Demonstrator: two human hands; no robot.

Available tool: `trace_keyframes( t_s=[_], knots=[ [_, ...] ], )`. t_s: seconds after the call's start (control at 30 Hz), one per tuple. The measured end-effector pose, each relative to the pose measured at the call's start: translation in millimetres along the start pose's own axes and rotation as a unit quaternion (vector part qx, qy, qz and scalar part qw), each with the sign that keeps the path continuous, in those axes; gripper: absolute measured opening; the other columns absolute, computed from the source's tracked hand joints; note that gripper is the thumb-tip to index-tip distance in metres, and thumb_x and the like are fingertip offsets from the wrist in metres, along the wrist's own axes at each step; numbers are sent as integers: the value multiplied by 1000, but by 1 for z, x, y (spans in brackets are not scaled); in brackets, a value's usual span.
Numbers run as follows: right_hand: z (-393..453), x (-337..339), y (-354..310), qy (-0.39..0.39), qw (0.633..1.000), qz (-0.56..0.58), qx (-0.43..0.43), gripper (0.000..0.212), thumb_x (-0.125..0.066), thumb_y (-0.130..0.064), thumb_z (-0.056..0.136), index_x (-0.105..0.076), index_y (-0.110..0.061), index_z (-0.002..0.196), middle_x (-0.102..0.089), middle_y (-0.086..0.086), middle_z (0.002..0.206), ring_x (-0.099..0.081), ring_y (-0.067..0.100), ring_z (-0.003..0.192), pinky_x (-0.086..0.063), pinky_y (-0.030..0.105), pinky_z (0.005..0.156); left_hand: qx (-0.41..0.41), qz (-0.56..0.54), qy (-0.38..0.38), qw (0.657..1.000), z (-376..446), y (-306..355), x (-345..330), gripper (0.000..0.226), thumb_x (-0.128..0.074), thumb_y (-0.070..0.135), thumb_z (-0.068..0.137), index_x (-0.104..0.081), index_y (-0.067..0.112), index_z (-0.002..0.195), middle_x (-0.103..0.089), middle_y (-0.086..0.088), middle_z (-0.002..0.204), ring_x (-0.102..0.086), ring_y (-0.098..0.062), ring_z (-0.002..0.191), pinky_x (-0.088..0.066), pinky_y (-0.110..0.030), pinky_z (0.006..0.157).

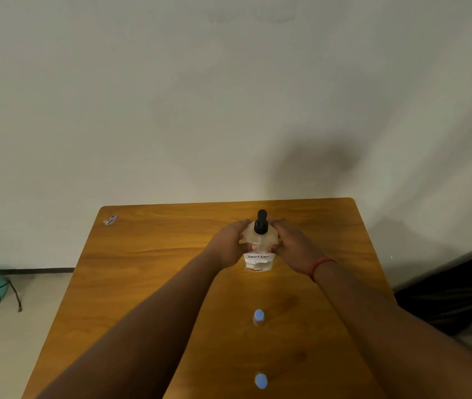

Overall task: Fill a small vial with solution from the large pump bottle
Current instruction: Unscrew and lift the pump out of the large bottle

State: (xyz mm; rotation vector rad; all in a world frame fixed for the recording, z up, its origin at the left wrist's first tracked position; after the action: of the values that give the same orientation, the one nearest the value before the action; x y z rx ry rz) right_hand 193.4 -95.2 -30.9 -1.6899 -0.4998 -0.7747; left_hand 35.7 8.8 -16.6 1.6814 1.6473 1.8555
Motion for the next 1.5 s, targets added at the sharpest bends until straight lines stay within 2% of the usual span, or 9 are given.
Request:
trace_keyframes(
  t_s=[0.27, 0.43, 0.53, 0.7, 0.8, 0.97, 1.1, 1.23, 1.5],
  knots=[
    [5, 60, -34, -1, 998, 65, 23, 56, -69, -17, 89, -44, -34, 136, -54, -10, 125, -58, 14, 108, -53, 40, 92, -59, 16, 7, 998, 0, 51, 52, 37, -72, 25, 93, -62, 15, 127, -68, -4, 119, -60, -23, 112, -48, -41, 100],
    [9, 119, -73, 8, 996, 72, 48, 54, -69, -20, 89, -47, -32, 137, -53, -17, 127, -58, 15, 110, -52, 33, 93, -81, -7, 17, 997, -5, 98, 99, 32, -72, 28, 94, -64, 17, 123, -68, 2, 119, -64, -16, 107, -49, -20, 88],
    [10, 156, -109, 27, 994, 66, 79, 52, -64, -22, 93, -46, -31, 140, -52, -14, 126, -58, 13, 105, -52, 31, 93, -103, -4, 41, 994, -11, 133, 133, 30, -70, 34, 95, -65, 20, 121, -68, 2, 118, -67, -17, 103, -51, -27, 87],
    [7, 218, -169, 79, 987, 50, 133, 47, -59, -28, 96, -45, -34, 141, -52, -15, 120, -56, 3, 85, -45, 11, 84, -147, 17, 89, 985, -25, 194, 191, 21, -63, 38, 99, -66, 23, 114, -67, 6, 106, -64, 3, 82, -45, -18, 74],
    [5, 252, -205, 116, 978, 51, 166, 42, -58, -29, 97, -47, -38, 137, -53, -14, 120, -55, -6, 77, -41, 3, 77, -177, 34, 121, 976, -35, 234, 225, 22, -61, 39, 100, -66, 21, 113, -68, 1, 106, -65, -2, 84, -45, -18, 74],
    [-5, 298, -257, 167, 960, 80, 208, 40, -56, -35, 97, -46, -41, 135, -55, -14, 126, -60, -1, 86, -46, 8, 80, -226, 44, 171, 958, -56, 291, 269, 33, -58, 43, 100, -65, 22, 125, -68, 5, 117, -66, -11, 100, -52, -21, 85],
    [-13, 327, -290, 195, 946, 113, 233, 44, -56, -36, 97, -46, -32, 140, -59, -6, 128, -65, 12, 102, -52, 35, 96, -249, 30, 207, 946, -72, 324, 296, 39, -57, 46, 100, -62, 23, 131, -66, 5, 122, -64, -14, 109, -54, -38, 98],
    [-23, 349, -320, 205, 932, 135, 268, 34, -56, -35, 97, -48, -42, 130, -61, -3, 126, -66, 12, 103, -56, 33, 91, -263, -14, 227, 938, -87, 347, 312, 51, -58, 48, 99, -54, 19, 140, -63, -2, 126, -65, -19, 111, -59, -42, 93],
    [-43, 372, -359, 228, 911, 163, 303, 32, -57, -33, 97, -53, -38, 128, -64, 5, 116, -68, 22, 99, -58, 38, 87, -297, -120, 204, 925, -118, 374, 326, 54, -59, 53, 94, -55, 21, 137, -63, -2, 128, -65, -18, 115, -60, -35, 86]
  ],
)
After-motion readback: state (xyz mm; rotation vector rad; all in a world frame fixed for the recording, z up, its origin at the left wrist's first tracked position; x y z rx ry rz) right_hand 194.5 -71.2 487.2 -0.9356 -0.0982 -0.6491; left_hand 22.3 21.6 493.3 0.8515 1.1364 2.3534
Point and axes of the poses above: each hand's wrist, its own z-axis towards the middle knuckle, its own x-axis out of the back of the hand, y = z × x, the point moved 2 cm from there along z, towards the middle knuckle
